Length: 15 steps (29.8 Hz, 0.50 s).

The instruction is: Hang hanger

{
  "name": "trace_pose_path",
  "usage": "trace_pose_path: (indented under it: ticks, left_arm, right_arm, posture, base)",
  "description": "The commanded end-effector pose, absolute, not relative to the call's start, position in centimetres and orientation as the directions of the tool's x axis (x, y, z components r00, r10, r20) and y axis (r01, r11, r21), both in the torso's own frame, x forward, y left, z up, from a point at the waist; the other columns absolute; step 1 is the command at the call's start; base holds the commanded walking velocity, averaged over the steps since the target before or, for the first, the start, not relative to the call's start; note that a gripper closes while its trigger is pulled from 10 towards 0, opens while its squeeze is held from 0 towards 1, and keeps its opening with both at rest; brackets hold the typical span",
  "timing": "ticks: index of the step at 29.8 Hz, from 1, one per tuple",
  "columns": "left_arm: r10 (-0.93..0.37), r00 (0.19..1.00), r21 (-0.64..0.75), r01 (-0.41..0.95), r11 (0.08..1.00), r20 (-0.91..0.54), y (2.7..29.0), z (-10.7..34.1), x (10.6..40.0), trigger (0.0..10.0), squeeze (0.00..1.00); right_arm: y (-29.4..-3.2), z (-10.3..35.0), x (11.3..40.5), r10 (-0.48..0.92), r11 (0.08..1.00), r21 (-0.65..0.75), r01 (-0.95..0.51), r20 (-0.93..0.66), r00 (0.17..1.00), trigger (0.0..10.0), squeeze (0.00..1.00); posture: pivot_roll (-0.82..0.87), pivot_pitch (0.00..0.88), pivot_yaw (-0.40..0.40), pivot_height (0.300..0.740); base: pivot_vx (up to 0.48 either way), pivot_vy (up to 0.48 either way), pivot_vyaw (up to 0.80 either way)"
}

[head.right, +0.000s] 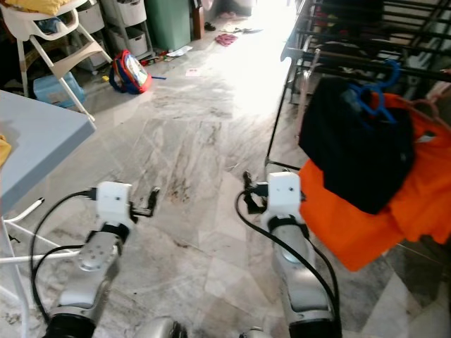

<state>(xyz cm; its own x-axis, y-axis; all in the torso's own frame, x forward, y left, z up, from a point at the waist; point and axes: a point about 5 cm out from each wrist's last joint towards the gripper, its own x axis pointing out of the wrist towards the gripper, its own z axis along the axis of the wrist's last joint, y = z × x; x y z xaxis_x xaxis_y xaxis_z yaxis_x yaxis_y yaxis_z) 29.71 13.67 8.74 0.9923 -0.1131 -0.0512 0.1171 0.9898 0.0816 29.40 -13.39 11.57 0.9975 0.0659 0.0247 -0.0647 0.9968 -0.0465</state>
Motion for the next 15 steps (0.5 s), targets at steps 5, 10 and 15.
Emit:
trace_pose_path:
  ticks: [5,10,15]
  left_arm:
    - [-0.085,0.994,0.099,0.091,0.991,-0.065,14.17,8.13,29.59,10.0,0.00]
    - [-0.089,0.995,0.090,0.094,0.991,-0.055,14.11,8.34,29.85,10.0,0.00]
    - [-0.093,0.994,0.096,0.098,0.991,-0.057,13.91,8.27,30.27,10.0,0.00]
  right_arm:
    - [-11.76,12.00,29.58,0.116,0.993,-0.035,-0.115,0.039,0.992,10.0,0.00]
    - [-11.57,12.29,29.78,0.151,0.987,-0.060,-0.148,0.044,0.988,10.0,0.00]
    - [-11.45,12.64,30.17,0.159,0.986,-0.065,-0.156,0.053,0.986,10.0,0.00]
  posture:
    - [0.02,0.143,0.017,0.740]
    - [0.02,0.166,0.016,0.740]
    - [0.02,0.163,0.014,0.740]
  base:
    - [-0.112,0.000,0.00]
    - [0.000,0.000,0.16]
    - [0.000,0.000,0.80]
